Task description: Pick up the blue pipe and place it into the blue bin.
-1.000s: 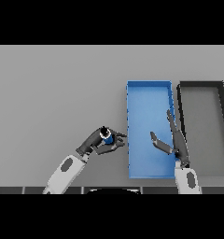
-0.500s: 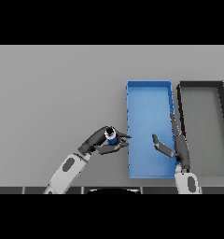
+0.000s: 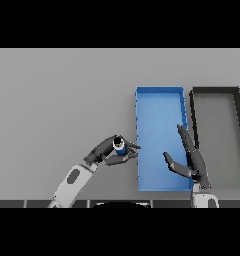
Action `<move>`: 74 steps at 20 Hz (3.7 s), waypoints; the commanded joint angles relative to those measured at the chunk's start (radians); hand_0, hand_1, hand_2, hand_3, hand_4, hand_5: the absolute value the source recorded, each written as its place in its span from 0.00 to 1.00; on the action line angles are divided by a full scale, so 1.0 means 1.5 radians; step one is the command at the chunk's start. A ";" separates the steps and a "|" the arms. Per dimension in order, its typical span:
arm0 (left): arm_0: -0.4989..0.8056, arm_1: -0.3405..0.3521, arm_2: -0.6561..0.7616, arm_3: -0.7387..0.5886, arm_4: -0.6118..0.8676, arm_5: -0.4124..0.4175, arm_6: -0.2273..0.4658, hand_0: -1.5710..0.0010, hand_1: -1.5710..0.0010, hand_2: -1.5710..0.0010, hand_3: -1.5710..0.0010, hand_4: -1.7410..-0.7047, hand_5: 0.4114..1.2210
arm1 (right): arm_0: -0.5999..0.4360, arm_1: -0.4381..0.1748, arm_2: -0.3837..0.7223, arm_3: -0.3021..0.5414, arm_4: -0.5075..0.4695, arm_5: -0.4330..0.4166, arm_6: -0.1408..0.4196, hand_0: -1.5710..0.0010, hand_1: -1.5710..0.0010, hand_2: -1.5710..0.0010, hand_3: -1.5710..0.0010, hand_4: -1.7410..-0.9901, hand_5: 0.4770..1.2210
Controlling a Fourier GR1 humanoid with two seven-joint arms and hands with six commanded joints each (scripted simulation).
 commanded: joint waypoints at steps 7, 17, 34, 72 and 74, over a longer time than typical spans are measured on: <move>0.003 -0.018 0.008 -0.007 -0.025 -0.006 0.020 0.00 0.00 0.00 0.00 0.26 1.00 | -0.148 -0.104 0.042 -0.079 -0.149 0.111 0.209 1.00 0.99 0.94 1.00 0.64 0.11; -0.001 -0.022 0.040 0.003 -0.034 -0.048 0.000 0.00 0.00 0.00 0.00 0.27 1.00 | -0.363 -0.086 0.157 -0.059 -0.175 0.155 0.314 1.00 1.00 0.97 1.00 0.63 0.10; 0.015 -0.056 0.057 0.006 -0.054 -0.078 0.052 0.00 0.00 0.00 0.04 0.08 1.00 | -0.538 0.000 0.209 0.086 -0.171 0.195 0.363 0.28 0.28 0.27 0.39 0.25 0.16; 0.008 -0.028 0.066 0.013 -0.093 -0.098 0.102 0.99 0.99 1.00 1.00 0.80 0.05 | -0.663 0.013 0.147 0.059 -0.362 0.023 0.410 0.00 0.00 0.00 0.00 0.00 1.00; 0.016 -0.025 0.065 0.010 -0.087 -0.104 0.095 1.00 1.00 1.00 1.00 0.81 0.04 | -0.727 -0.010 0.107 0.073 -0.419 0.023 0.415 0.00 0.00 0.00 0.00 0.00 1.00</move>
